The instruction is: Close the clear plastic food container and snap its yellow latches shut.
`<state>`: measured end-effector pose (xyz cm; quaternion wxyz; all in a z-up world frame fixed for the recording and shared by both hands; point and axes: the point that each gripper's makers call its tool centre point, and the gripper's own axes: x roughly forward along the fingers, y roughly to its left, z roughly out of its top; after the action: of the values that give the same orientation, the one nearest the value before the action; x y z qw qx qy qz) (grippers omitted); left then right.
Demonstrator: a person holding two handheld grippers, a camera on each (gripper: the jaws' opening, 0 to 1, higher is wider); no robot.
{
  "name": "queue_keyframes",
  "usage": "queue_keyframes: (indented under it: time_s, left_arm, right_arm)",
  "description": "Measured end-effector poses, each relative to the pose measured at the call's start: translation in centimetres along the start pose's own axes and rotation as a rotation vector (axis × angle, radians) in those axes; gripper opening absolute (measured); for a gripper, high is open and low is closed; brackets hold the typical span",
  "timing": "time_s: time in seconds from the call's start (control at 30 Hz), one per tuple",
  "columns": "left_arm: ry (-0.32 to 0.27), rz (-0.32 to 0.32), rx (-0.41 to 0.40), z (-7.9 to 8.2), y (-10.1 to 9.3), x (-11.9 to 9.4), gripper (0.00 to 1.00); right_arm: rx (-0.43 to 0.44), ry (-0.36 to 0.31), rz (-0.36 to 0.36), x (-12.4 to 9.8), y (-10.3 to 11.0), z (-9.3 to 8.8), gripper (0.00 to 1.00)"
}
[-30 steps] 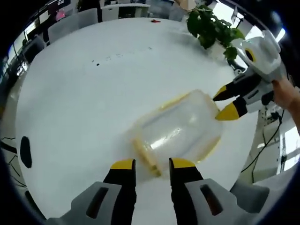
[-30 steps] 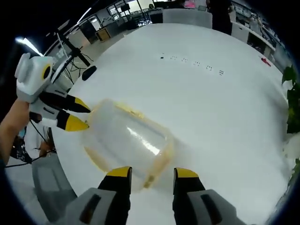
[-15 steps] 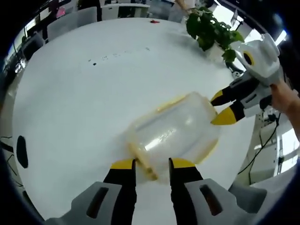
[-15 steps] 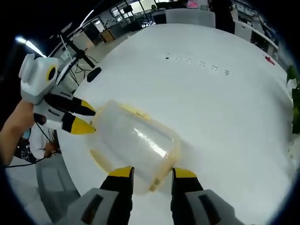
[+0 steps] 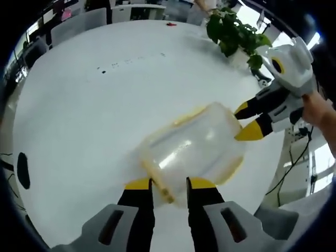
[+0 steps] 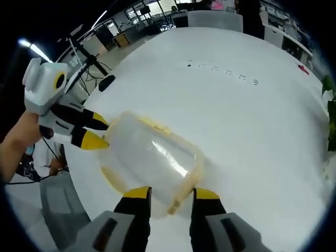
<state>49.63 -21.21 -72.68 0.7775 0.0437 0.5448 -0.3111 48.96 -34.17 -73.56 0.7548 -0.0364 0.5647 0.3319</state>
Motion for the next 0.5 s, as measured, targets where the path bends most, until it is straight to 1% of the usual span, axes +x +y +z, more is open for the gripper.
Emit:
queue_keyframes:
  time_s: [0.03,0.07,0.1,0.13,0.17,0.2,0.37,0.5]
  left_arm:
    - [0.003,0.008,0.002,0.0,0.3,0.2,0.2]
    - [-0.005,0.021,0.003,0.2,0.6,0.2,0.2]
    - [-0.004,0.036,-0.005,0.2,0.9,0.2,0.2]
    - [-0.02,0.038,-0.031,0.3,1.3,0.1,0.2]
    - [-0.027,0.038,-0.037,0.4,1.6,0.3,0.2]
    - [-0.028,0.036,-0.03,0.3,1.8,0.2,0.19]
    - [-0.016,0.043,-0.017,0.3,1.6,0.3,0.2]
    - [-0.023,0.046,-0.019,0.1,1.6,0.3,0.19]
  right_arm:
    - [0.001,0.01,0.004,0.0,0.1,0.0,0.25]
    - [0.038,0.022,0.032,0.2,0.5,-0.1,0.24]
    - [0.133,0.036,0.093,0.5,1.2,-0.5,0.24]
    - [0.145,0.041,0.113,0.6,1.3,-0.6,0.24]
    - [0.148,0.041,0.123,0.7,1.6,-0.7,0.24]
    - [0.078,0.024,0.096,0.7,1.2,-0.7,0.24]
    - [0.097,0.031,0.09,0.7,1.5,-0.7,0.24]
    - [0.078,0.029,0.078,0.6,1.5,-0.8,0.25]
